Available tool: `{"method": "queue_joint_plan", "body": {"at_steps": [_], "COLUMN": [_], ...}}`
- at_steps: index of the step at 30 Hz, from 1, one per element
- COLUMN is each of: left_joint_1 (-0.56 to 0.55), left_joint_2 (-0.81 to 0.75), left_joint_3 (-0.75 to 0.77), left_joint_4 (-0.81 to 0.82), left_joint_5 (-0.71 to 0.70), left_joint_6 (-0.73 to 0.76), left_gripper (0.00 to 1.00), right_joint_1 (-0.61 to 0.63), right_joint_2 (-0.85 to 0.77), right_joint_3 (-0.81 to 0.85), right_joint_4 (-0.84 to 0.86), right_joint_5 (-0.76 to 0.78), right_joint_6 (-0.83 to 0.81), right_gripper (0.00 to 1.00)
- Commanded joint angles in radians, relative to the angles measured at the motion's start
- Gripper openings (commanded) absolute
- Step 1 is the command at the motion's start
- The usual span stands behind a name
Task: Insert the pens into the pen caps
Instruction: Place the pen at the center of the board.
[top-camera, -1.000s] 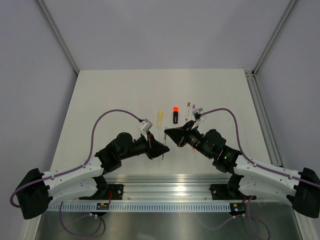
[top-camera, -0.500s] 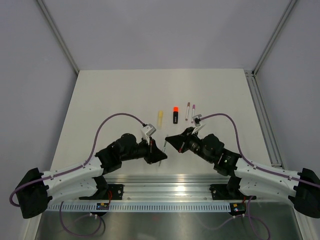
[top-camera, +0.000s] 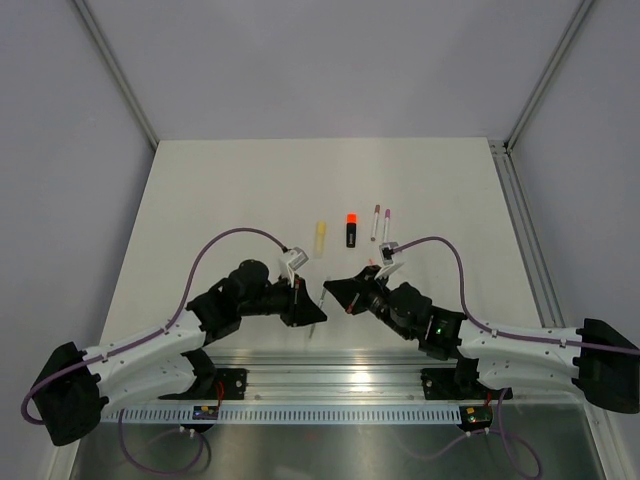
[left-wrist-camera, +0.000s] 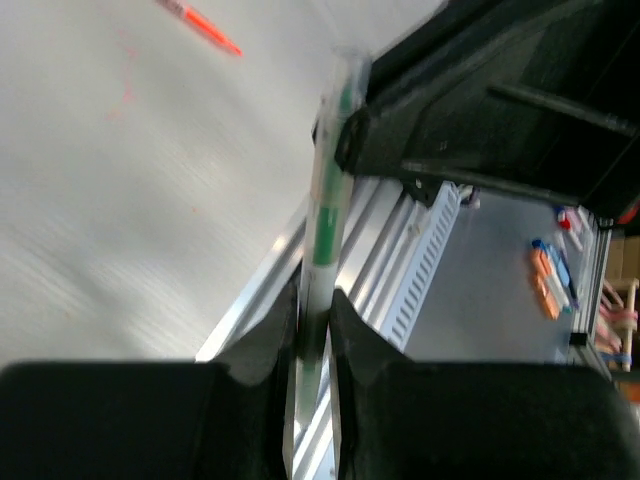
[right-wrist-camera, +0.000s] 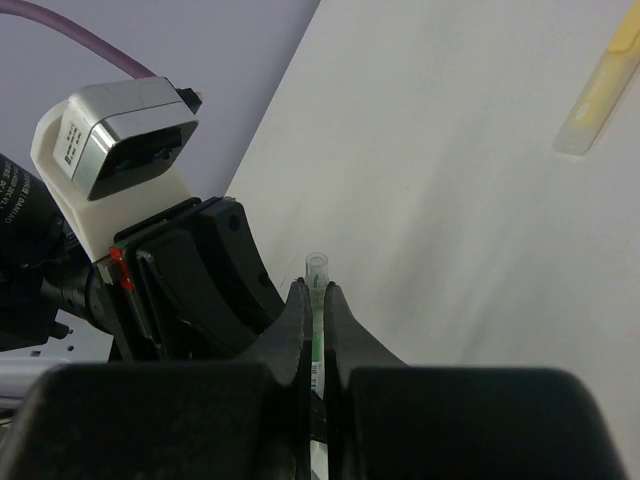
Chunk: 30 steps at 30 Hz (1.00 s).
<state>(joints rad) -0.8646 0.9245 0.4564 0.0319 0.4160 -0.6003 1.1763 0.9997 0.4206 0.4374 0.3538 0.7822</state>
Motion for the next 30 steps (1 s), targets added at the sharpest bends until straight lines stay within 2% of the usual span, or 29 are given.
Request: {"method": "queue_joint_plan", "body": {"at_steps": [1, 9, 13, 16, 18, 20, 21, 24, 25, 27, 28, 30], "left_joint_1": [0.122, 0.122, 0.122, 0.121, 0.119, 0.111, 0.105, 0.102, 0.102, 0.102, 0.102, 0.101], "left_joint_2": [-0.055, -0.033, -0.033, -0.015, -0.009, -0.018, -0.044, -0.111, -0.131, -0.189, -0.214, -0.262], "left_joint_3": [0.077, 0.097, 0.056, 0.019, -0.013, -0.057, -0.089, -0.123, -0.125, -0.122, -0.121, -0.125], "left_joint_4": [0.457, 0.482, 0.494, 0.464, 0.465, 0.447, 0.422, 0.378, 0.323, 0.23, 0.203, 0.159], "left_joint_5": [-0.126, -0.088, -0.089, -0.091, -0.072, -0.052, -0.063, -0.071, -0.077, -0.101, -0.109, -0.129], "left_joint_6": [-0.059, -0.081, -0.101, -0.111, -0.127, -0.128, -0.128, -0.113, -0.09, -0.055, -0.046, -0.026], "left_gripper": [0.0, 0.0, 0.0, 0.0, 0.01, 0.1, 0.24, 0.51, 0.66, 0.76, 0.9, 0.98], "right_joint_1": [0.134, 0.174, 0.171, 0.131, 0.048, -0.028, -0.099, -0.208, -0.23, -0.3, -0.322, -0.357], "right_joint_2": [0.056, 0.157, 0.152, 0.194, 0.217, 0.263, 0.296, 0.361, 0.402, 0.441, 0.477, 0.511], "right_joint_3": [-0.074, -0.036, 0.003, 0.079, 0.154, 0.199, 0.242, 0.361, 0.386, 0.443, 0.455, 0.5], "right_joint_4": [-0.275, -0.252, -0.298, -0.345, -0.364, -0.365, -0.358, -0.405, -0.416, -0.414, -0.408, -0.417], "right_joint_5": [-0.228, -0.211, -0.138, -0.092, -0.098, -0.13, -0.169, -0.197, -0.197, -0.228, -0.24, -0.257], "right_joint_6": [0.071, 0.08, 0.094, 0.074, 0.043, -0.01, -0.047, -0.101, -0.13, -0.158, -0.164, -0.185], "right_gripper": [0.0, 0.0, 0.0, 0.0, 0.0, 0.0, 0.0, 0.0, 0.0, 0.0, 0.0, 0.0]}}
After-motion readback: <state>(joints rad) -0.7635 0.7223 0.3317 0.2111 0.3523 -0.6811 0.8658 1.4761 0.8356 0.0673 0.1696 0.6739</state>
